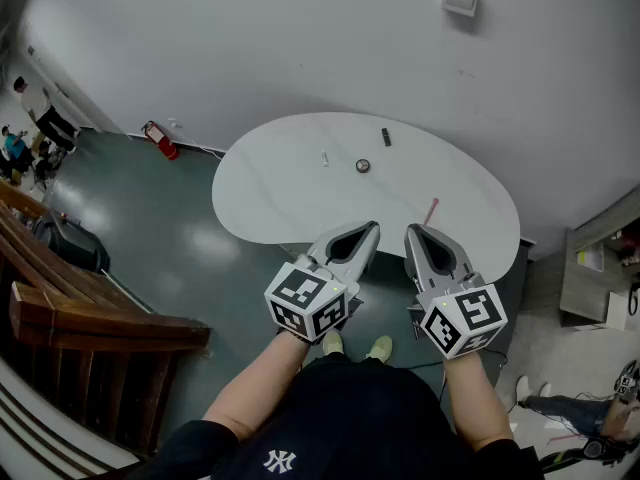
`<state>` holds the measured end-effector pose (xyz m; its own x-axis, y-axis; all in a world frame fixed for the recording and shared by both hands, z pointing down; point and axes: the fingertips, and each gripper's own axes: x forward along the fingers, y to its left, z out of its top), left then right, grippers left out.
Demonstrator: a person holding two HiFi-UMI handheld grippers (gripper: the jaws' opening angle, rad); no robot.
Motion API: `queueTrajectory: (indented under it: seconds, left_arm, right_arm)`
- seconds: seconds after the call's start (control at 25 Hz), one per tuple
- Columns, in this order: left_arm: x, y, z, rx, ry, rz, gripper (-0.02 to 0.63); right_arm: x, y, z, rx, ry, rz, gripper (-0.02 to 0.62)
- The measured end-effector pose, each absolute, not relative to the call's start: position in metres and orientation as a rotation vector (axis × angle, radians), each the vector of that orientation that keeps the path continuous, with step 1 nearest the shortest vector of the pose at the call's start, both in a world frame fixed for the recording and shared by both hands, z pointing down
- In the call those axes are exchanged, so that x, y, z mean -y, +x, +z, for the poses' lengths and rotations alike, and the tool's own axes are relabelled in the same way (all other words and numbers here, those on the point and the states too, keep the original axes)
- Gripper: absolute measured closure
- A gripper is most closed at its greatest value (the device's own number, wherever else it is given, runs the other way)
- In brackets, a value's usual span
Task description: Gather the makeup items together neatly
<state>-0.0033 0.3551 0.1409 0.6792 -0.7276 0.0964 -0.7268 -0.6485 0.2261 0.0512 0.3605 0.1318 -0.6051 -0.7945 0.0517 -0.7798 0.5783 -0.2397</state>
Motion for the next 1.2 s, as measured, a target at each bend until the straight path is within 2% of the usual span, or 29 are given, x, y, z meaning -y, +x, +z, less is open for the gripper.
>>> queueTrajectory:
  seconds: [0.56, 1.2]
  left_arm:
    - [-0.354, 0.011, 0.142, 1.172, 2.647, 0.002, 0.597]
    - [-0.32, 0.022, 0.152, 1.311, 2.609, 0.039, 0.597]
  right_arm:
    - [-0.363, 0.065, 0.133, -2.733, -1.306, -0.416, 0.581]
    - [-0.337, 0.112, 0.145, -2.685, -1.3, -0.467, 0.577]
